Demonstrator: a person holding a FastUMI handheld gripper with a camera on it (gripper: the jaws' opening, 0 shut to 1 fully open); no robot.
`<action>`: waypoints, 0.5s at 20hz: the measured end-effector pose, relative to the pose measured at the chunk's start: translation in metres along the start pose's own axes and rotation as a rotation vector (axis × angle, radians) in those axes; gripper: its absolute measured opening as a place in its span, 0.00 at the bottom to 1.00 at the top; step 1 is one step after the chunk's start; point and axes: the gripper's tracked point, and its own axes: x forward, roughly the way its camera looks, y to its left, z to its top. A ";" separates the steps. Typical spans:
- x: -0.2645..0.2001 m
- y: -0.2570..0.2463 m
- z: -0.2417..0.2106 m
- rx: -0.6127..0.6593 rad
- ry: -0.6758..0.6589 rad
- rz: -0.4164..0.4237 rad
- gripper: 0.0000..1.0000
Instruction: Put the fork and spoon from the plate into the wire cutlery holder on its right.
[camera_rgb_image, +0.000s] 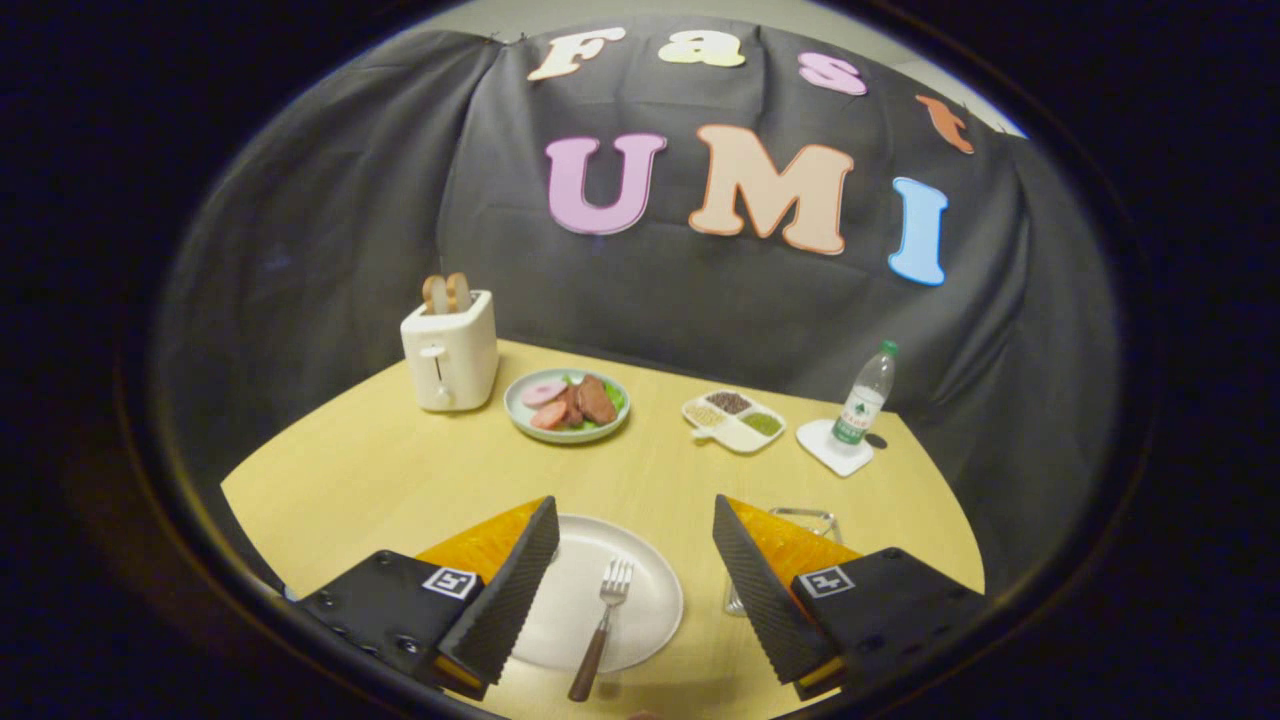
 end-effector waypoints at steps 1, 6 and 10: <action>0.003 0.002 -0.010 0.000 0.028 0.009 1.00; 0.014 0.004 -0.051 0.006 0.158 0.027 1.00; 0.021 0.008 -0.076 -0.018 0.236 0.035 1.00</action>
